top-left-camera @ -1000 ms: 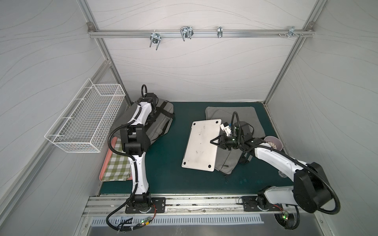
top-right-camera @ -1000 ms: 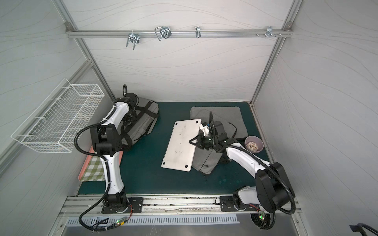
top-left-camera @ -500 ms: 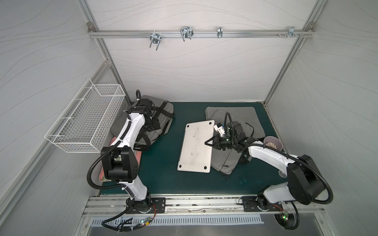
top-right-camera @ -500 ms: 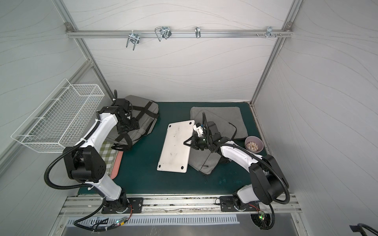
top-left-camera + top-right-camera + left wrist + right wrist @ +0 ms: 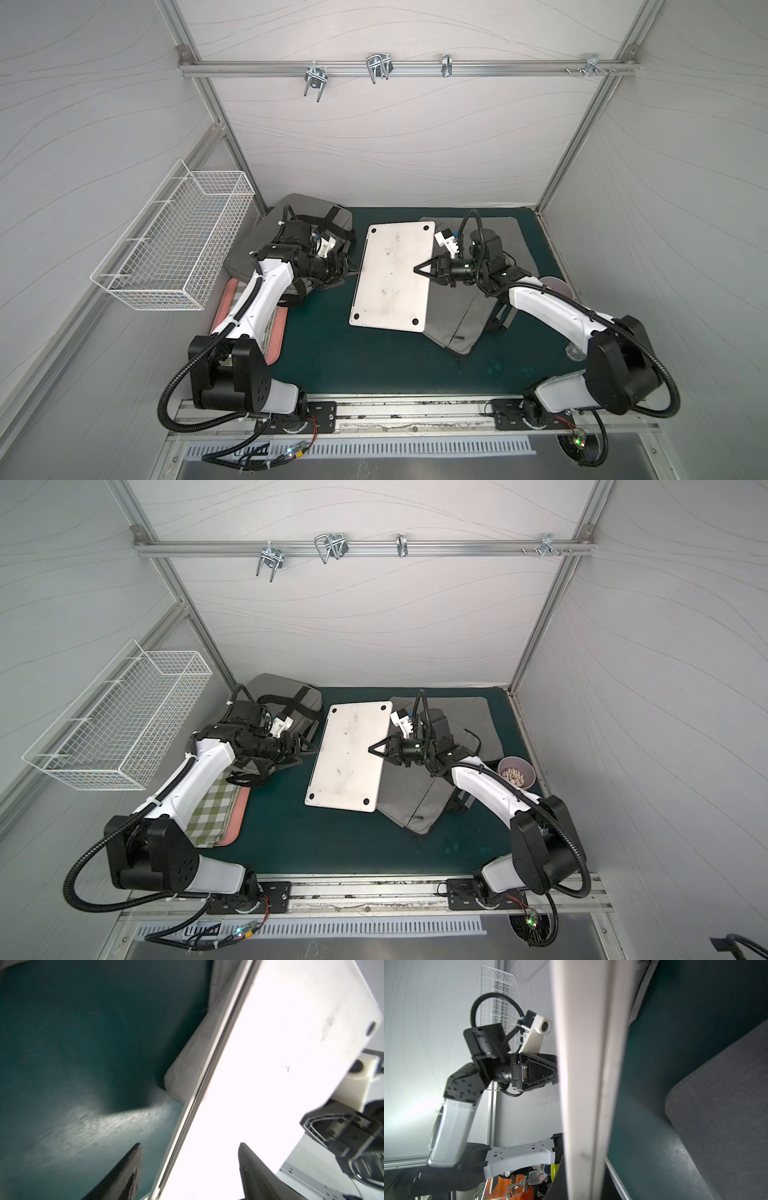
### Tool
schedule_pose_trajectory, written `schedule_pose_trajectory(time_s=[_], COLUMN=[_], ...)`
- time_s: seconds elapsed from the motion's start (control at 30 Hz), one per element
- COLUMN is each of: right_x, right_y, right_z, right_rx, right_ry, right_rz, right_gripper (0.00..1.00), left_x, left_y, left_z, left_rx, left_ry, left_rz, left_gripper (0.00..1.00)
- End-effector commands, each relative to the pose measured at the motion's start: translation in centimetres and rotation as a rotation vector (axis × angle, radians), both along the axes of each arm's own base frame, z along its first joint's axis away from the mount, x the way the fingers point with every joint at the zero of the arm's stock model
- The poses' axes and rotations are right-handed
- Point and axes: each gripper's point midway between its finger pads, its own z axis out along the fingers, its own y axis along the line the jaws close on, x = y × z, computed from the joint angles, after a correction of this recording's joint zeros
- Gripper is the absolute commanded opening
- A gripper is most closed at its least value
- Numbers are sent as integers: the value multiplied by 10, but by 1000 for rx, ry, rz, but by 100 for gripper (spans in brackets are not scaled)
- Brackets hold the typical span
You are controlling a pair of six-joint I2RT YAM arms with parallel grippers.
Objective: Open the zippered laptop bag and take out the laptop
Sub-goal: Adjust the laptop.
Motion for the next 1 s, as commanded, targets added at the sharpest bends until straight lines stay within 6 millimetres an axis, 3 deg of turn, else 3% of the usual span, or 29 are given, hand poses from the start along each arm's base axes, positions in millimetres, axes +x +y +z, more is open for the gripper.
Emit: schedule_pose_trajectory(time_s=[0.0, 0.1, 0.23, 0.47, 0.67, 0.73, 0.8, 0.97], right_x=[-2, -1, 7, 23, 27, 28, 29, 27], right_y=[2, 1, -5, -15, -14, -13, -13, -13], right_z=[82, 91, 93, 102, 103, 101, 100, 97], right_rx=[201, 224, 232, 264, 284, 283, 282, 254], right_ry=[-187, -187, -177, -148, -122, -119, -119, -123], right_rz=[108, 130, 114, 108, 117, 117, 116, 119], right_gripper=[0, 0, 0, 0, 0, 0, 0, 0], left_x=[9, 17, 13, 12, 17, 19, 24, 24], left_y=[-21, -30, -44, -51, -58, -59, -65, -75], left_z=[36, 56, 89, 127, 164, 176, 170, 166], left_rx=[-181, -268, -410, -596, -725, -768, -769, -771], left_ry=[-148, -183, -237, -301, -358, -371, -311, -288], left_rz=[-127, -170, -234, -286, -333, -356, -371, -389], left_gripper=[73, 70, 64, 45, 40, 31, 16, 9])
